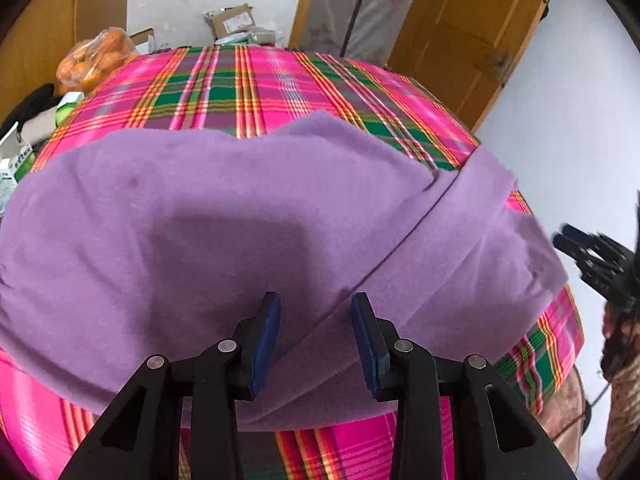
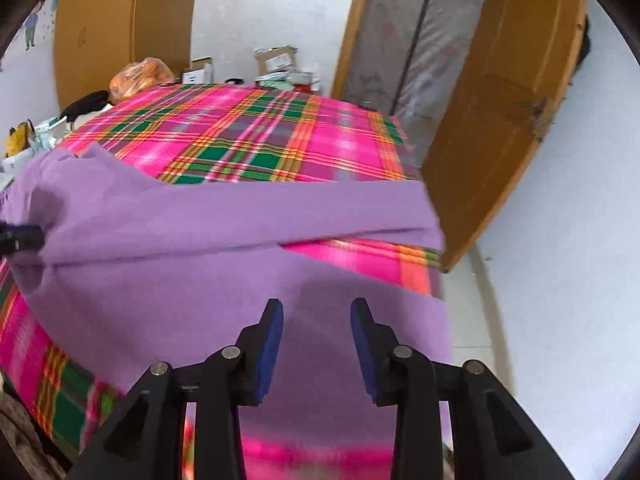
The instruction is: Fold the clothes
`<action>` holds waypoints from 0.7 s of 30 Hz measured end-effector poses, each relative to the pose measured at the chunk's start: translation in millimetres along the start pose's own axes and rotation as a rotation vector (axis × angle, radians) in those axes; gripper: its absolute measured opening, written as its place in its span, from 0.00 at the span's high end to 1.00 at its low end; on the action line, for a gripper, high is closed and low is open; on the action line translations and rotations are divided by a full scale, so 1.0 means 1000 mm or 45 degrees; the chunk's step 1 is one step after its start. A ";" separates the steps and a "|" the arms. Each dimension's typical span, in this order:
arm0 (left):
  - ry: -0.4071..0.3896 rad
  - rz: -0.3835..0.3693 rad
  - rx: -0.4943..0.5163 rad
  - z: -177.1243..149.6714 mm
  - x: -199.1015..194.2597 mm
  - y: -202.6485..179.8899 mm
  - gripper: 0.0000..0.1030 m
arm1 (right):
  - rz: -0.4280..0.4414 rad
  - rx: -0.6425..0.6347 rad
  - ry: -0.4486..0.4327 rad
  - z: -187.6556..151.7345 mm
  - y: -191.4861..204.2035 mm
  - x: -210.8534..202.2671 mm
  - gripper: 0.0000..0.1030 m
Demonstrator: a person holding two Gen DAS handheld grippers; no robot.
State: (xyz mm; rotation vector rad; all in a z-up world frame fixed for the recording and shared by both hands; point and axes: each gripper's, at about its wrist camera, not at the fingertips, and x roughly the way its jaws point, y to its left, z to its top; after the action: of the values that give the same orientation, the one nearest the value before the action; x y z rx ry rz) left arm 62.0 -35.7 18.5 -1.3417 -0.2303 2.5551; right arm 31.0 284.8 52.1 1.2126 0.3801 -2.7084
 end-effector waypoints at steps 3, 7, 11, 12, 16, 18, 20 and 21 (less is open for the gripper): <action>0.008 -0.012 0.007 -0.002 0.004 -0.001 0.63 | 0.048 -0.003 -0.008 0.020 0.010 0.020 0.65; 0.005 -0.050 -0.021 -0.001 0.004 0.005 0.63 | 0.094 -0.024 -0.002 0.047 0.022 0.046 0.65; -0.007 -0.083 -0.038 -0.003 0.004 0.008 0.63 | 0.173 0.043 0.045 0.068 0.022 0.074 0.65; -0.012 -0.083 -0.036 -0.003 0.004 0.008 0.63 | 0.185 0.070 0.055 0.073 0.021 0.080 0.65; -0.020 -0.094 -0.034 -0.003 0.004 0.009 0.63 | 0.241 0.174 0.081 0.085 0.013 0.101 0.53; -0.020 -0.105 -0.042 -0.003 0.005 0.011 0.63 | 0.233 0.217 0.104 0.089 0.008 0.112 0.51; -0.024 -0.111 -0.043 -0.003 0.005 0.012 0.63 | 0.222 0.269 0.134 0.091 0.002 0.121 0.51; -0.027 -0.113 -0.042 -0.003 0.006 0.012 0.63 | 0.222 0.290 0.134 0.091 0.000 0.123 0.50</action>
State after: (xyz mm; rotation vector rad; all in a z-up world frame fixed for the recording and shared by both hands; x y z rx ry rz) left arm 59.5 -45.5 9.6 -1.2871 -0.3296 2.5035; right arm -115.7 254.4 18.5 1.3788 -0.0241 -2.5982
